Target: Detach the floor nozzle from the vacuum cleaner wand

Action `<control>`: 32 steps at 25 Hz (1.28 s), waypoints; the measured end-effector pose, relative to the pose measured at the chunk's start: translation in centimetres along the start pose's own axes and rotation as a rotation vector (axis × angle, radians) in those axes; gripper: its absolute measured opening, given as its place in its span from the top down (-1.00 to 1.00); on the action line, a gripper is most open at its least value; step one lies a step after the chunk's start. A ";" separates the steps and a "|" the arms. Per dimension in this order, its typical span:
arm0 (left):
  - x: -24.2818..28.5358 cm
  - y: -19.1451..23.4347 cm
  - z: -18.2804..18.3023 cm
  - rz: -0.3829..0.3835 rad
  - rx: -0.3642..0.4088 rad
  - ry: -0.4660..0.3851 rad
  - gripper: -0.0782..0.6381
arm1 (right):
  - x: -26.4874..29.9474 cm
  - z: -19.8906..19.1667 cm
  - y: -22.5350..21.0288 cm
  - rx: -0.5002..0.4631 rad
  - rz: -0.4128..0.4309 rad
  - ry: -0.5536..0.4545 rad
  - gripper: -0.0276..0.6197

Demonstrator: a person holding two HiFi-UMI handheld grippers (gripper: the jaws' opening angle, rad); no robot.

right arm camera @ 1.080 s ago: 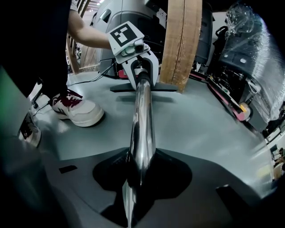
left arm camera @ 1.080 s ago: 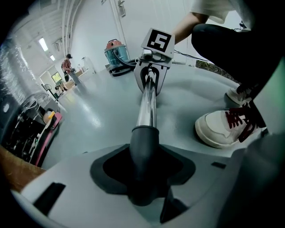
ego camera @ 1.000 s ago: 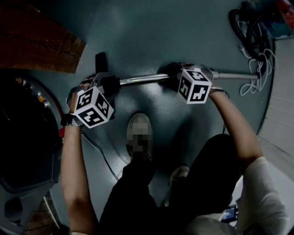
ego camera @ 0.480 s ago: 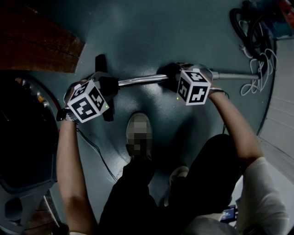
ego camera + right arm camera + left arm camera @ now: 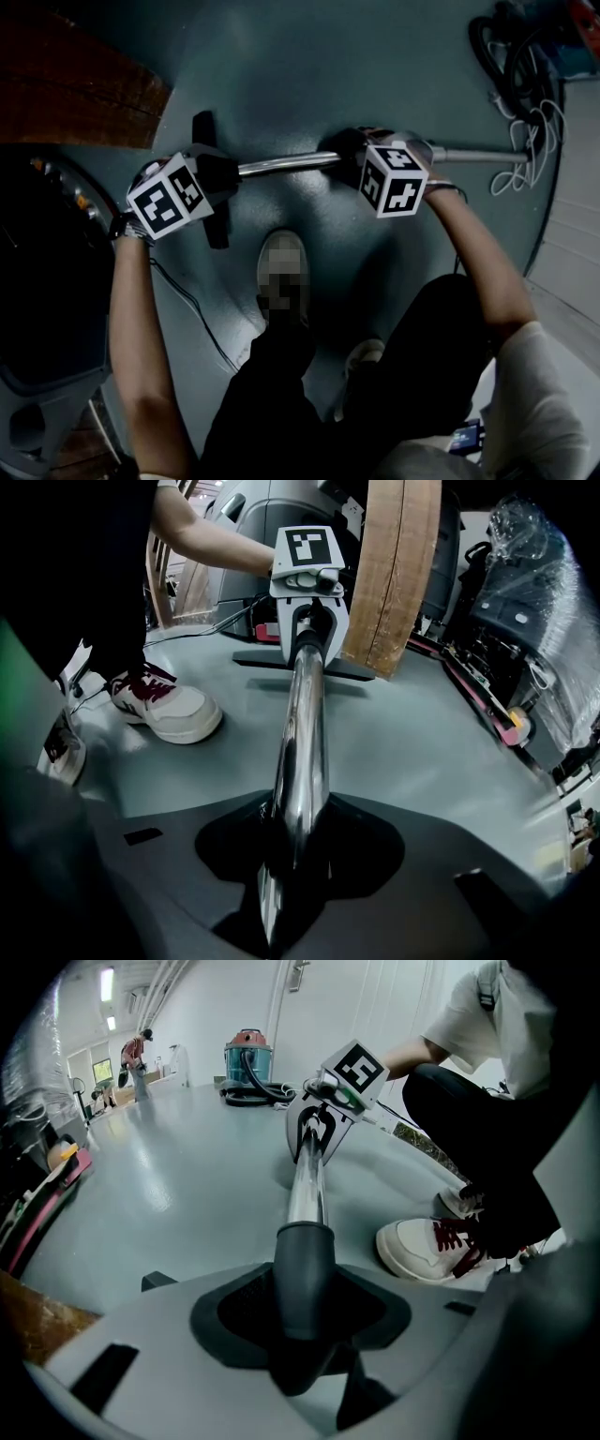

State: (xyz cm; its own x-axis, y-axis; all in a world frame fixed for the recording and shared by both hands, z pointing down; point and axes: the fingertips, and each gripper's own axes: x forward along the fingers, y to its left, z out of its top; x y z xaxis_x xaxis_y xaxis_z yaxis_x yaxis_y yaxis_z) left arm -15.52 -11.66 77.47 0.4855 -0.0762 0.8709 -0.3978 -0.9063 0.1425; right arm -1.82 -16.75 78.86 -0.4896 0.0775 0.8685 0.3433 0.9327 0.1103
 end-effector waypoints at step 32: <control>-0.6 0.4 -0.4 0.337 0.180 0.051 0.29 | 0.4 -0.2 0.4 0.050 0.028 -0.036 0.50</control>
State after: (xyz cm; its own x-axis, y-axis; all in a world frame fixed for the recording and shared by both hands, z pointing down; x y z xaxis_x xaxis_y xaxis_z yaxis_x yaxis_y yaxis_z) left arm -16.27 -11.81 77.16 0.3097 -0.3651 0.8779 -0.3828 -0.8931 -0.2364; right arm -1.74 -16.42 79.30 -0.5089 0.1158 0.8530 0.3174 0.9463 0.0609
